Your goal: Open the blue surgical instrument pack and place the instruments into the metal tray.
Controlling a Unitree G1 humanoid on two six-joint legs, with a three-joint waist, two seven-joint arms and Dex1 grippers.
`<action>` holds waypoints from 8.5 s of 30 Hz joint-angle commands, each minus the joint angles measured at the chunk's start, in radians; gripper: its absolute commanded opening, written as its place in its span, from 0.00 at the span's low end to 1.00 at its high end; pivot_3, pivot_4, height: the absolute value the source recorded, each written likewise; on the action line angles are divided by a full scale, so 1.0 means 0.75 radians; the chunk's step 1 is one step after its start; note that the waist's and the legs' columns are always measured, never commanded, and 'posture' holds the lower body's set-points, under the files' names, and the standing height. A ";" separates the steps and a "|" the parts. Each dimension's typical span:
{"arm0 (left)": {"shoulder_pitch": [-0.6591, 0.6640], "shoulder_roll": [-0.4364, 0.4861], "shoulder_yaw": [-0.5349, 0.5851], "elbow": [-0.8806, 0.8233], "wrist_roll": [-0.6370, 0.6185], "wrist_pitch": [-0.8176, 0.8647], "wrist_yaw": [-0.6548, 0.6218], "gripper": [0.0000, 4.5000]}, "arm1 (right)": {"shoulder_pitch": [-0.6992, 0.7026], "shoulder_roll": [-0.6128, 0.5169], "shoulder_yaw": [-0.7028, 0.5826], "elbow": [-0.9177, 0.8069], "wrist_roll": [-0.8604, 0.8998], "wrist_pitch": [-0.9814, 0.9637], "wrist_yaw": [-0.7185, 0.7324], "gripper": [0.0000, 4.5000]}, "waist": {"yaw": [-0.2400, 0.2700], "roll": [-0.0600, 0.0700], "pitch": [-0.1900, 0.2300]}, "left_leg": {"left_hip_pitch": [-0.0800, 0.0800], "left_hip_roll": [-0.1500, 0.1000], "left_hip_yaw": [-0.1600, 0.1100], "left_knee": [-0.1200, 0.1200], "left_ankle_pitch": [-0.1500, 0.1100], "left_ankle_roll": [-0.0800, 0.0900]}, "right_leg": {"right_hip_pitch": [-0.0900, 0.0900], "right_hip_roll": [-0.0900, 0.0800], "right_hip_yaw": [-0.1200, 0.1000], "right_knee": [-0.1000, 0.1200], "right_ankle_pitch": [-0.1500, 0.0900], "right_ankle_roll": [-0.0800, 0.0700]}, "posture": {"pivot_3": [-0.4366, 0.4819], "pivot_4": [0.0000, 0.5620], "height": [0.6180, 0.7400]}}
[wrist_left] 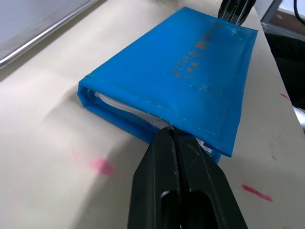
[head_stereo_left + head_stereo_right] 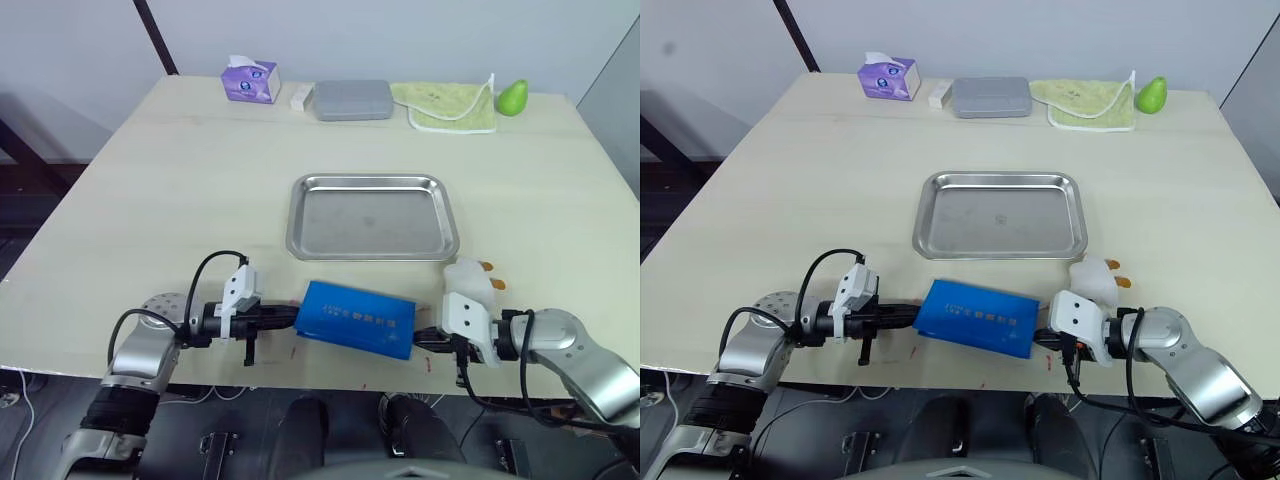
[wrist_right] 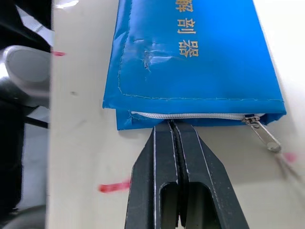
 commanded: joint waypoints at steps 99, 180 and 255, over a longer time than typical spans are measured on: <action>0.181 0.143 0.262 -0.361 -0.433 0.204 -0.182 1.00 | 0.244 0.132 -0.131 0.117 -0.399 -0.741 -0.173 0.53 | 0.023 0.005 -0.003 | 0.000 0.000 0.000 0.000 0.000 0.000 | 0.000 0.001 0.000 0.000 -0.002 -0.003 | 0.48 0.27 1.00; -0.174 -0.184 -0.003 -0.023 -0.157 -0.097 -0.114 0.84 | -0.766 -0.021 0.080 0.545 0.300 0.489 0.569 0.00 | -0.011 0.007 -0.002 | 0.000 0.001 -0.001 0.000 0.000 0.000 | 0.000 0.002 0.000 0.000 0.000 -0.001 | 0.48 0.27 1.00; -0.303 -0.225 -0.064 0.164 -0.071 -0.298 -0.188 0.00 | -0.173 -0.095 -0.372 0.351 0.145 0.241 -0.087 0.93 | -0.006 0.008 -0.002 | -0.001 0.000 -0.001 0.000 0.000 0.000 | 0.000 0.002 0.001 -0.001 0.000 0.000 | 0.48 0.27 1.00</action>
